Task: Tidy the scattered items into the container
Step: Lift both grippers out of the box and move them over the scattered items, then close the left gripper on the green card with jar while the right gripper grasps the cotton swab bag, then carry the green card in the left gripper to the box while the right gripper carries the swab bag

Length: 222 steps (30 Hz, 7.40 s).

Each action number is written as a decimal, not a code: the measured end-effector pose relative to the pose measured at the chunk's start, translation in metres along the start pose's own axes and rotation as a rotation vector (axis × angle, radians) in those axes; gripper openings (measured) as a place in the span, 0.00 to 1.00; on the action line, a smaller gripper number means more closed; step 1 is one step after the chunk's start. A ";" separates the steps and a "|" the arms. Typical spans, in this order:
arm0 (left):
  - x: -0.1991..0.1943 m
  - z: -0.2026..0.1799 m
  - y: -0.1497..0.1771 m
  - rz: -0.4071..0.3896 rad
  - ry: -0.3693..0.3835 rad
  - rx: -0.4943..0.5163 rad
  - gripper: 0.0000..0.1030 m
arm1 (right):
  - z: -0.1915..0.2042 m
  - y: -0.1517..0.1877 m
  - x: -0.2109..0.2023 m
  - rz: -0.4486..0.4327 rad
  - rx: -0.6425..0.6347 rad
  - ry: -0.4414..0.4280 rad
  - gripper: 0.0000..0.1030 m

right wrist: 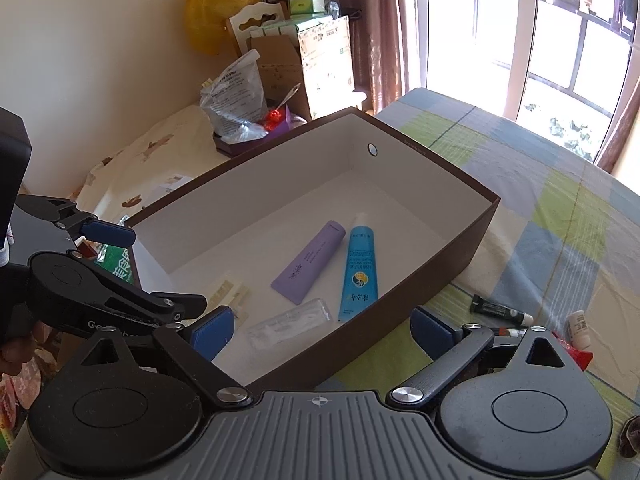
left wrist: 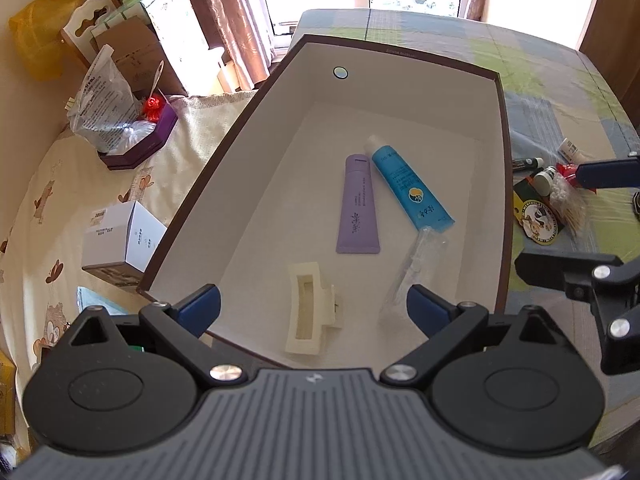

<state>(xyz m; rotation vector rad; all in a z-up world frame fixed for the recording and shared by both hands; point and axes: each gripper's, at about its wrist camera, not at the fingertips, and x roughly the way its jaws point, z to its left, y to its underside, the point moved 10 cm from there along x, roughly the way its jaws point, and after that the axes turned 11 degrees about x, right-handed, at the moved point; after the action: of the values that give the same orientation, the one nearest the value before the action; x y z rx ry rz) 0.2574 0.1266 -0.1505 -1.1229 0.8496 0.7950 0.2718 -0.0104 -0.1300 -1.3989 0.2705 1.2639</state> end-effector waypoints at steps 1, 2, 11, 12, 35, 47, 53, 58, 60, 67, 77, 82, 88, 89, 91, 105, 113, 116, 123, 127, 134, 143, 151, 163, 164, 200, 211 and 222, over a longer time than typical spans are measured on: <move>-0.004 -0.001 0.002 -0.003 0.003 -0.006 0.95 | 0.002 0.003 -0.003 -0.001 0.000 -0.001 0.97; -0.008 -0.003 0.004 -0.008 0.007 -0.011 0.95 | 0.003 0.006 -0.006 -0.002 -0.002 0.000 0.97; -0.042 -0.019 0.021 -0.047 0.004 -0.031 0.95 | 0.010 0.026 -0.037 -0.043 0.006 0.009 0.97; -0.046 -0.020 0.022 -0.051 0.003 -0.034 0.95 | 0.010 0.028 -0.041 -0.050 0.007 0.011 0.97; -0.106 -0.105 0.046 -0.164 0.095 0.010 0.95 | -0.053 0.091 -0.140 -0.168 0.213 0.141 0.97; -0.087 -0.178 0.031 -0.199 0.165 0.131 0.92 | -0.146 0.148 -0.155 -0.134 0.334 0.271 0.97; -0.058 -0.194 0.026 -0.177 0.171 0.139 0.89 | -0.176 0.165 -0.134 -0.104 0.337 0.248 0.97; -0.028 -0.208 0.016 -0.155 0.183 0.174 0.88 | -0.196 0.165 -0.113 -0.065 0.271 0.237 0.97; -0.015 -0.214 0.011 -0.142 0.193 0.186 0.84 | -0.204 0.165 -0.104 -0.050 0.243 0.233 0.97; 0.025 -0.224 -0.003 -0.103 0.203 0.199 0.81 | -0.225 0.147 -0.076 -0.046 0.181 0.156 0.96; 0.071 -0.231 -0.021 -0.043 0.198 0.174 0.79 | -0.230 0.119 -0.011 -0.027 0.024 0.088 0.72; 0.081 -0.229 -0.021 -0.025 0.201 0.151 0.79 | -0.227 0.098 0.010 -0.071 0.006 0.076 0.72; 0.087 -0.225 -0.019 -0.016 0.194 0.146 0.79 | -0.231 0.089 0.036 -0.064 -0.054 0.106 0.72; 0.087 -0.224 -0.019 -0.016 0.192 0.146 0.79 | -0.231 0.092 0.039 -0.050 -0.071 0.108 0.54; 0.088 -0.222 -0.019 -0.017 0.190 0.145 0.79 | -0.229 0.095 0.037 -0.051 -0.105 0.107 0.41; 0.098 -0.243 -0.056 -0.069 0.229 0.150 0.71 | -0.256 0.181 -0.040 0.110 0.144 0.253 0.10; 0.094 -0.235 -0.083 -0.101 0.208 0.133 0.71 | -0.253 0.143 -0.065 -0.062 0.292 0.160 0.89; 0.090 -0.226 -0.084 -0.100 0.206 0.108 0.71 | -0.234 0.128 -0.045 -0.069 0.242 0.126 0.89; 0.089 -0.228 -0.088 -0.093 0.207 0.118 0.71 | -0.191 0.120 0.007 -0.081 0.039 0.097 0.53; 0.093 -0.231 -0.087 -0.086 0.217 0.119 0.71 | -0.197 0.135 0.004 -0.026 -0.018 0.158 0.52; 0.103 -0.239 -0.087 -0.067 0.239 0.120 0.71 | -0.220 0.162 -0.017 0.079 -0.028 0.269 0.52; 0.124 -0.258 -0.116 -0.069 0.277 0.061 0.71 | -0.278 0.180 -0.058 0.035 0.272 0.342 0.52; 0.161 -0.273 -0.135 -0.029 0.282 -0.022 0.36 | -0.278 0.177 -0.057 0.023 0.257 0.342 0.58; 0.120 -0.264 -0.057 -0.040 0.350 0.087 0.32 | -0.271 0.177 -0.065 0.012 0.267 0.317 0.95; 0.116 -0.263 -0.050 -0.037 0.353 0.087 0.32 | -0.270 0.176 -0.068 0.004 0.272 0.315 0.95; 0.059 -0.256 -0.024 -0.133 0.327 0.127 0.30 | -0.257 0.178 -0.072 -0.054 0.251 0.378 0.70; -0.027 -0.214 -0.041 -0.267 0.305 0.143 0.30 | -0.208 0.152 -0.104 -0.131 0.299 0.261 0.70; -0.082 -0.095 -0.046 -0.343 0.177 0.111 0.30 | -0.117 0.078 -0.119 -0.208 0.127 0.073 0.70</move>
<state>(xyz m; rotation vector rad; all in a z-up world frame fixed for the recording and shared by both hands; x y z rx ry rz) 0.2439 0.0153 -0.0789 -1.2108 0.8082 0.3650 0.2260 -0.1878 -0.1113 -1.3288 0.2435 1.0095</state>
